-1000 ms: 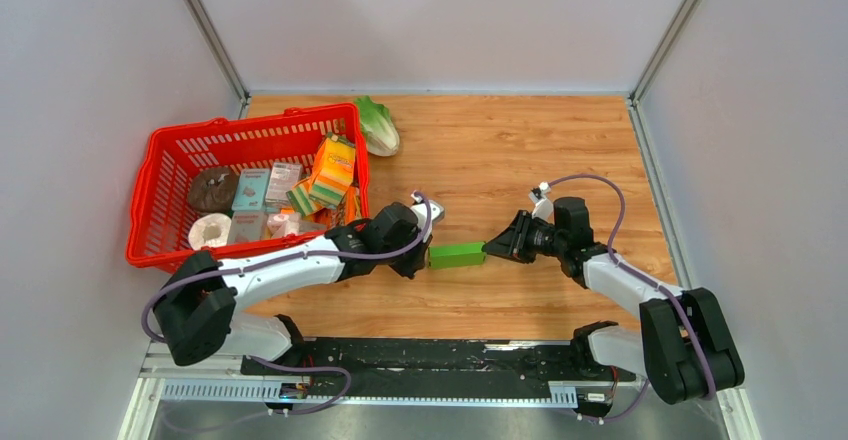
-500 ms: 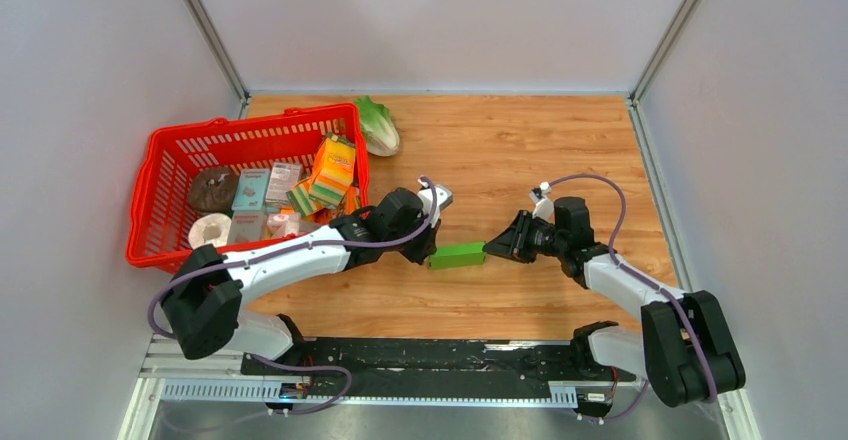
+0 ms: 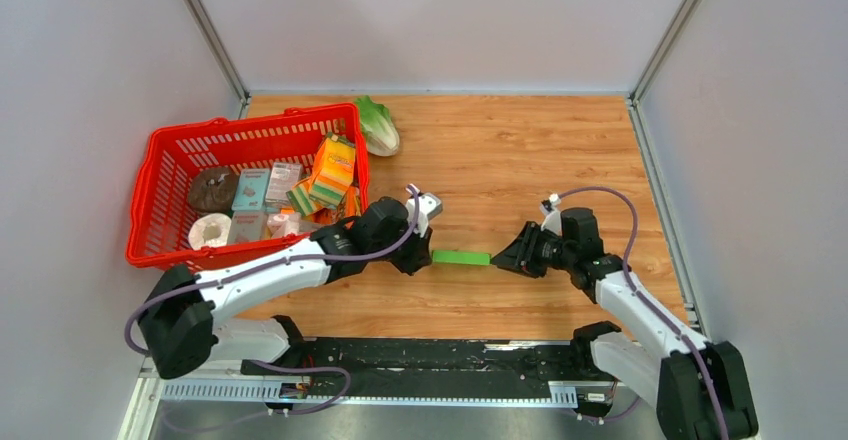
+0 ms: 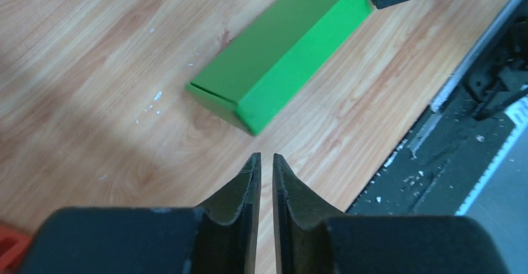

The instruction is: Fold the paper box

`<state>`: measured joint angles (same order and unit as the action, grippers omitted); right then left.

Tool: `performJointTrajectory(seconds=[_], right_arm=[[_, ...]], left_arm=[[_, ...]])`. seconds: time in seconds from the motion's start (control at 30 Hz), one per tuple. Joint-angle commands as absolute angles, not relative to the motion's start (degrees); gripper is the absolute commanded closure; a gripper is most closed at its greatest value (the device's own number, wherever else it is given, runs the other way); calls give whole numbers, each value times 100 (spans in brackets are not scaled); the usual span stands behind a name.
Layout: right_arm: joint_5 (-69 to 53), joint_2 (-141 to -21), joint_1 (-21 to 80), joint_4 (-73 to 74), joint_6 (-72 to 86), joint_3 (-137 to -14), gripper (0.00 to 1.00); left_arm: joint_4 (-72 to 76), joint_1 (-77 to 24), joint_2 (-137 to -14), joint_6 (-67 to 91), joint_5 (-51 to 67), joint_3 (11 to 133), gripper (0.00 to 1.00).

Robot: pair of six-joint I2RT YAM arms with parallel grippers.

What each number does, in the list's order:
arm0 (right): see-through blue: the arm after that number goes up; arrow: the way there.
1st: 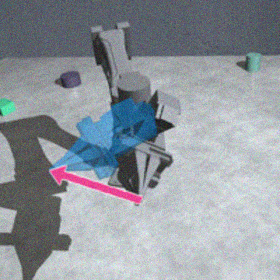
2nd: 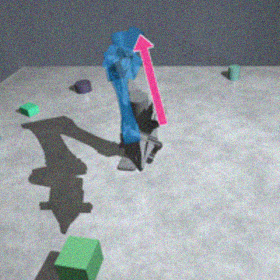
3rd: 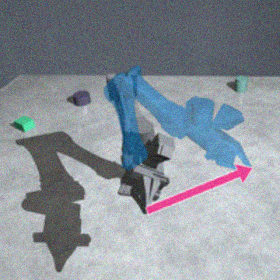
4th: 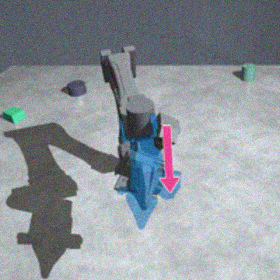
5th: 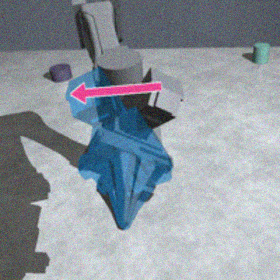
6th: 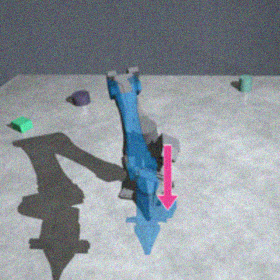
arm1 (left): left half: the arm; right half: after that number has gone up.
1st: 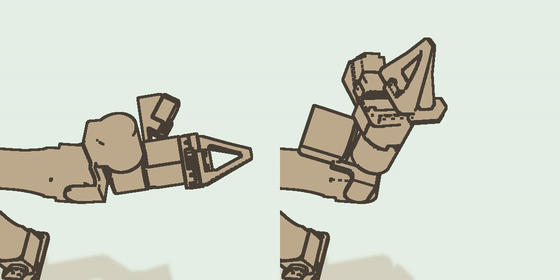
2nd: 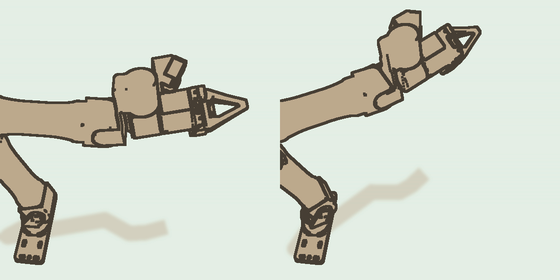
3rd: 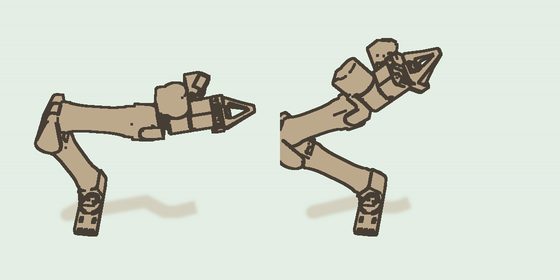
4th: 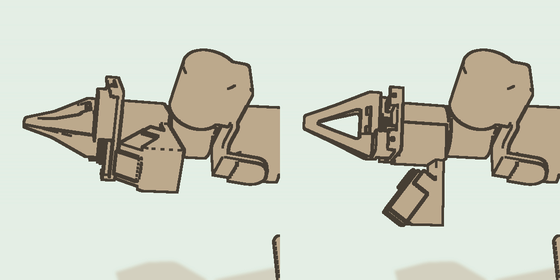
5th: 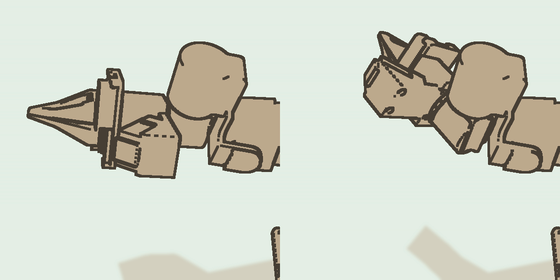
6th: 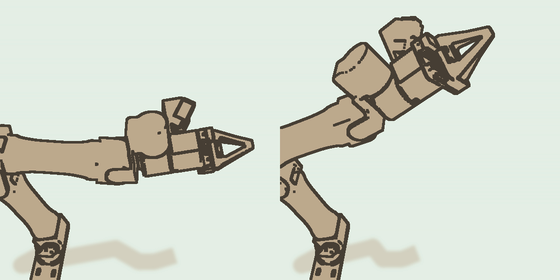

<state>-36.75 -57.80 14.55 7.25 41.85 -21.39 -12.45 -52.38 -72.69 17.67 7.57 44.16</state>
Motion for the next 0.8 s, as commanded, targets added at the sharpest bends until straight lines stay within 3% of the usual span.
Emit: performJointTrajectory(seconds=[0.0,0.07,0.17,0.57,0.77], right_arm=[[-3217,-4950,1450,2205,4131,-2223,58],[-3147,-4598,1450,2372,4131,-2329,43],[-3094,-4640,1450,2338,4017,-2452,34],[-2708,-5783,2187,2320,3560,-3206,34],[-1223,-5441,2803,3733,2964,-4638,34]], left_arm=[[-1625,-5256,-6479,1846,1028,4579,77],[-1766,-5247,-6189,1820,1046,4719,74],[-2126,-5247,-5899,1723,1072,5008,70],[-2882,-5247,-4405,1609,783,5159,64],[-3664,-5247,-3596,1144,28,5815,62]])
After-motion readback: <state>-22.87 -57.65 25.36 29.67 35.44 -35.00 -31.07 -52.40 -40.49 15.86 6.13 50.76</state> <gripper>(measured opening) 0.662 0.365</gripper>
